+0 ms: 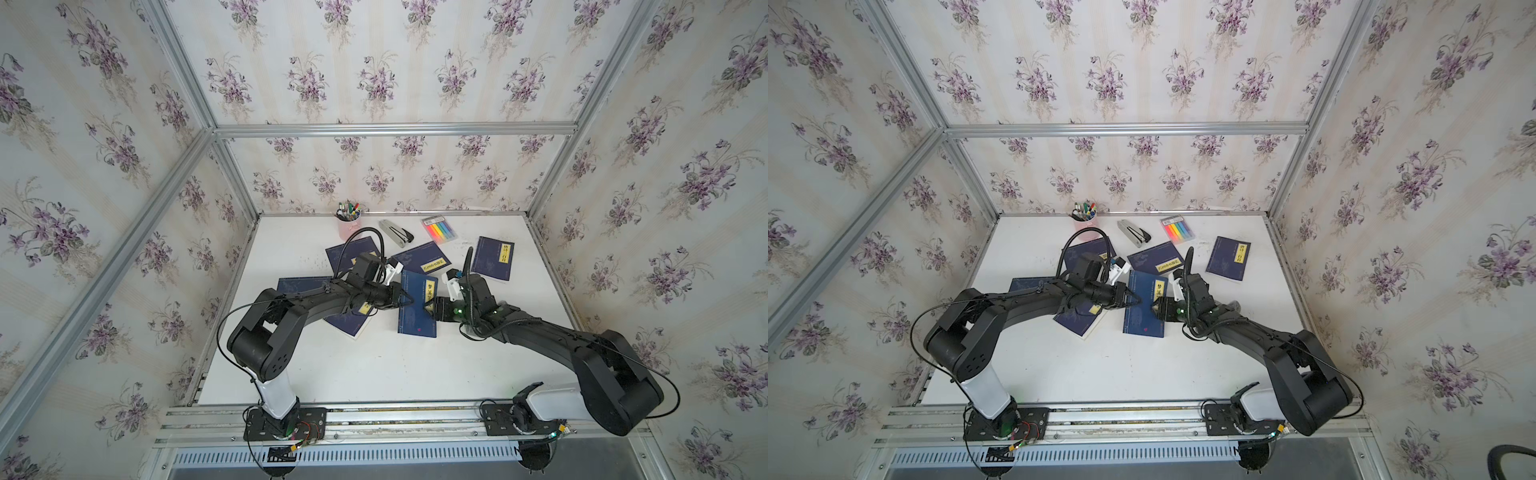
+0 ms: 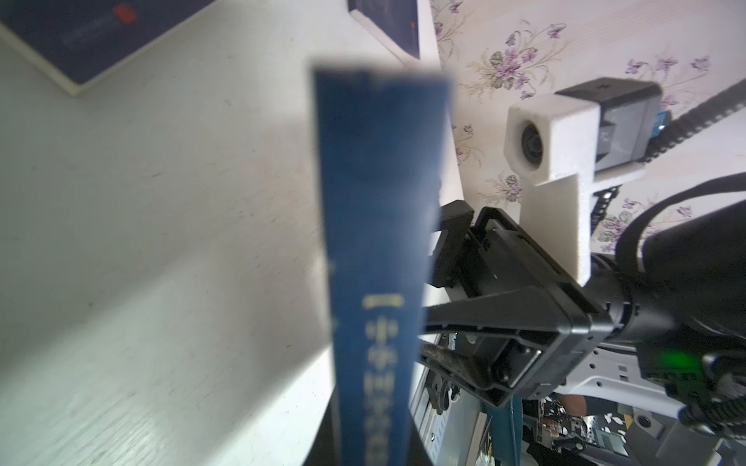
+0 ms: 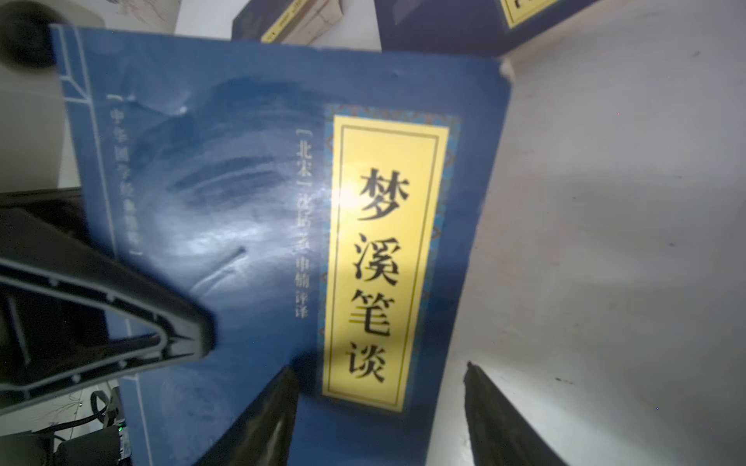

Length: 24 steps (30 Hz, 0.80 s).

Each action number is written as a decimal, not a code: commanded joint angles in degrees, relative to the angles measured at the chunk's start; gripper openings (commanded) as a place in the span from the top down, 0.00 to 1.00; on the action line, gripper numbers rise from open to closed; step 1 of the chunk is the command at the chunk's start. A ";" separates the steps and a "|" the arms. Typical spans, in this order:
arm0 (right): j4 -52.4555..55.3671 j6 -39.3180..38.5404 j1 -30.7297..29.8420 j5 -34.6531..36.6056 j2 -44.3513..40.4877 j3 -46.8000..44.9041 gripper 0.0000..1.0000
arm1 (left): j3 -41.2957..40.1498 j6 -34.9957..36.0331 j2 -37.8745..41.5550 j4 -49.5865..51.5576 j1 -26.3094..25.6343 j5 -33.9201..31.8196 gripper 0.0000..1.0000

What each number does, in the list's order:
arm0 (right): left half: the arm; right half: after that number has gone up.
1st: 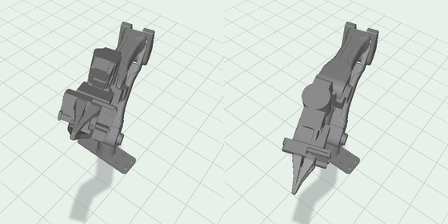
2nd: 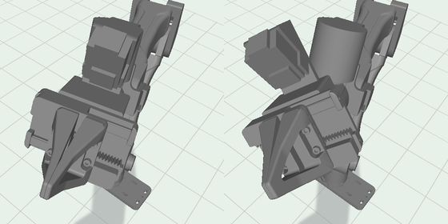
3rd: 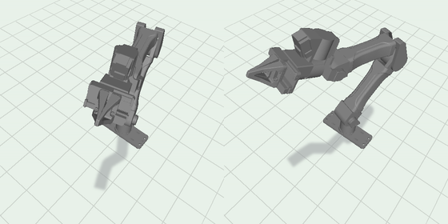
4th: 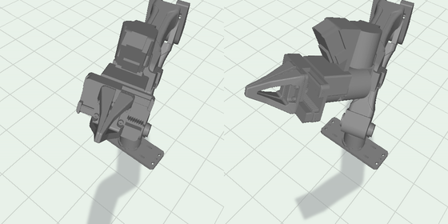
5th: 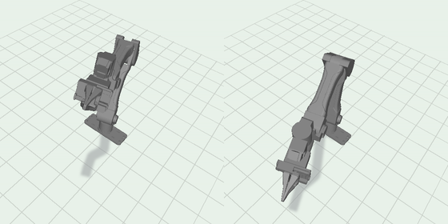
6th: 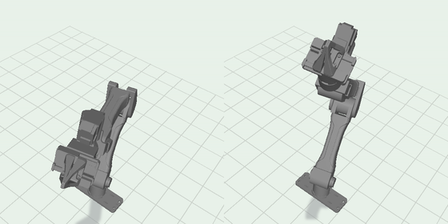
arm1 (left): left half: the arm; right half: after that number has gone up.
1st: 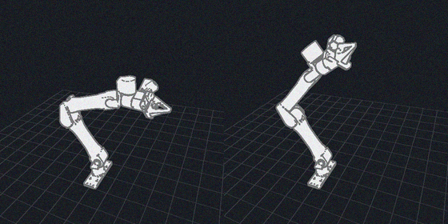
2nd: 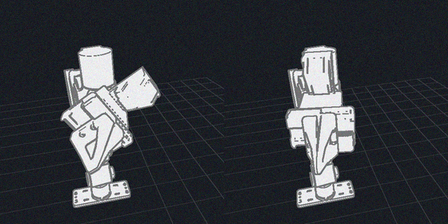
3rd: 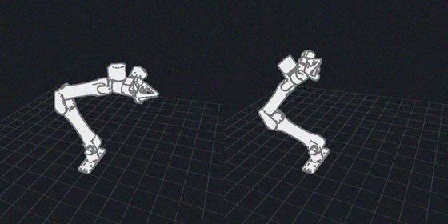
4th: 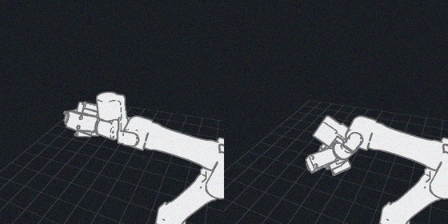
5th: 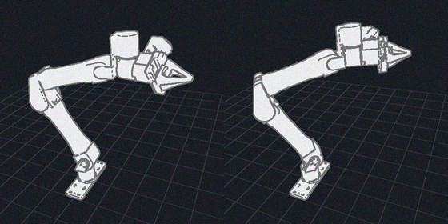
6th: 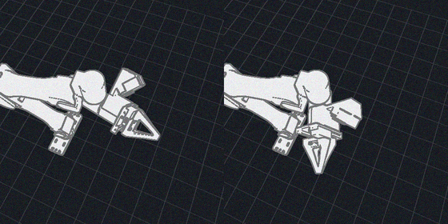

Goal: Wipe the cover of the book
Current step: Pick up the book from the center of the board.

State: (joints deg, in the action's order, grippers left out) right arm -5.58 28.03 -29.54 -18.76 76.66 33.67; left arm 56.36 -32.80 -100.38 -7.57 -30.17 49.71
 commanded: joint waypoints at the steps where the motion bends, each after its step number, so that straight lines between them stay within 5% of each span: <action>1: -2.27 -1.59 0.78 -1.95 -2.62 -0.86 0.30 | 0.69 2.07 0.63 -5.49 0.53 7.71 1.00; 15: -11.84 0.78 3.57 -13.80 -11.40 -5.93 0.31 | -1.67 -6.44 0.36 -24.50 1.08 18.63 1.00; 24: -8.68 0.56 3.65 -12.57 -16.67 -5.70 0.40 | -2.04 -3.59 0.73 -19.01 2.03 14.02 1.00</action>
State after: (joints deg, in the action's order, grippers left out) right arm -14.63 28.77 -25.91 -31.27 61.41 27.62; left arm 54.35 -38.17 -99.96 -26.87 -28.58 65.28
